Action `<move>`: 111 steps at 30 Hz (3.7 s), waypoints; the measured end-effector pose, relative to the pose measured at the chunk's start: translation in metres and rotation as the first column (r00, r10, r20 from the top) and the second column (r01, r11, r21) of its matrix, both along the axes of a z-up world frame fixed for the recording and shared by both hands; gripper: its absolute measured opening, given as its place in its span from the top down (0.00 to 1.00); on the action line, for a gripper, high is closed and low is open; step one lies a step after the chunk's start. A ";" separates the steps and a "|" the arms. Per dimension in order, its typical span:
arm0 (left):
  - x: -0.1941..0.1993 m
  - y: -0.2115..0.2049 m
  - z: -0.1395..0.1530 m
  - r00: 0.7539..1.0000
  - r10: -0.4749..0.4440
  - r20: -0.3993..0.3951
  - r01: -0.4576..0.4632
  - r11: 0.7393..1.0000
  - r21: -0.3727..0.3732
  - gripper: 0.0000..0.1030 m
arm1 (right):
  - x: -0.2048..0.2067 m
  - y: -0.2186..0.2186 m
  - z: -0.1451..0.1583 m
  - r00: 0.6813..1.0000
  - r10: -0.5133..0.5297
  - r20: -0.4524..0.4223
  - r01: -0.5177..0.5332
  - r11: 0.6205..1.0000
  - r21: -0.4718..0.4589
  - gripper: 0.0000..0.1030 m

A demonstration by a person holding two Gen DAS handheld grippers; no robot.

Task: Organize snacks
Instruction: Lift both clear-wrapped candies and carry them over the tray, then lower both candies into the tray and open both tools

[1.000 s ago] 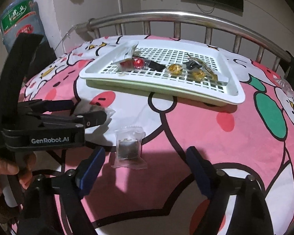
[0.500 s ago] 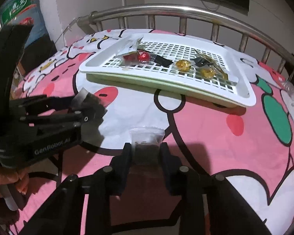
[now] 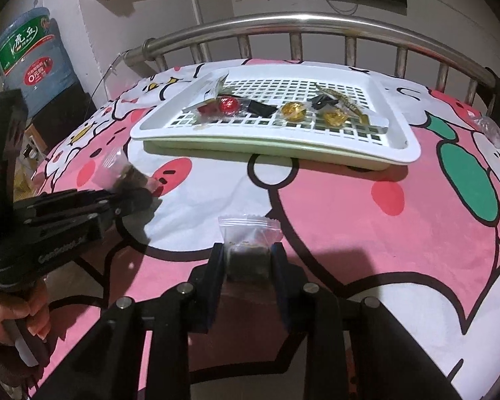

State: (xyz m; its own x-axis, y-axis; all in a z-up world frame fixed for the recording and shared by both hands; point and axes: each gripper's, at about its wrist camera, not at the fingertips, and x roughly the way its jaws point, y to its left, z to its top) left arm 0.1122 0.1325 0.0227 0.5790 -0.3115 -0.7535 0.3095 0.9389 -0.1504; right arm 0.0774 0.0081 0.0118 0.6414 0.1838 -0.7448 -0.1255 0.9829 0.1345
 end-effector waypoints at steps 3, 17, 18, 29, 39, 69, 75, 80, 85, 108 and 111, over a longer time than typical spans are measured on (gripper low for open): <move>-0.004 -0.004 0.003 1.000 -0.015 0.014 0.015 1.000 -0.005 0.87 | -0.002 -0.005 0.004 1.000 -0.014 0.017 0.013 1.000 0.009 0.71; -0.020 -0.014 0.016 0.995 -0.070 0.071 0.072 0.997 -0.025 0.87 | -0.009 -0.012 0.015 0.997 -0.046 0.067 0.044 0.999 0.028 0.71; -0.021 -0.014 0.016 0.995 -0.073 0.074 0.075 0.997 -0.025 0.87 | -0.009 -0.012 0.015 0.997 -0.047 0.069 0.045 0.999 0.027 0.71; -0.024 -0.014 0.020 0.994 -0.070 0.089 0.072 0.997 -0.027 0.87 | -0.009 -0.023 0.016 0.994 -0.086 0.064 0.083 0.995 0.056 0.71; -0.024 -0.016 0.020 0.993 -0.069 0.092 0.070 0.997 -0.013 0.87 | -0.010 -0.027 0.018 0.993 -0.092 0.070 0.087 0.993 0.080 0.71; -0.018 -0.016 0.108 0.969 -0.024 0.244 0.048 0.995 -0.092 0.87 | -0.022 -0.086 0.115 0.939 -0.207 0.273 0.136 0.956 0.259 0.71; 0.001 -0.025 0.123 0.963 -0.025 0.268 0.057 0.992 -0.115 0.87 | -0.005 -0.094 0.134 0.929 -0.219 0.300 0.135 0.952 0.275 0.71; 0.018 -0.033 0.123 0.966 -0.009 0.258 0.048 0.988 -0.146 0.87 | 0.018 -0.098 0.134 0.930 -0.227 0.289 0.134 0.941 0.310 0.71; 0.039 -0.046 0.114 0.970 -0.009 0.241 0.043 0.990 -0.135 0.87 | 0.046 -0.101 0.124 0.938 -0.236 0.255 0.146 0.933 0.328 0.71; 0.115 -0.079 0.036 0.997 -0.029 0.077 0.030 0.999 -0.012 0.87 | 0.141 -0.109 0.048 0.963 -0.262 0.062 0.245 0.947 0.207 0.71; 0.113 -0.081 0.033 0.997 -0.035 0.076 0.035 0.999 0.000 0.87 | 0.143 -0.109 0.043 0.965 -0.259 0.047 0.246 0.950 0.192 0.71</move>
State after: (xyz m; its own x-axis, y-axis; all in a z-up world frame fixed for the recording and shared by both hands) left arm 0.2253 0.0519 0.0558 0.6228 -0.3338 -0.7076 0.3530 0.9270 -0.1266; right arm 0.2203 -0.1007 0.0545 0.7341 0.1382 -0.6648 0.1077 0.9430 0.3150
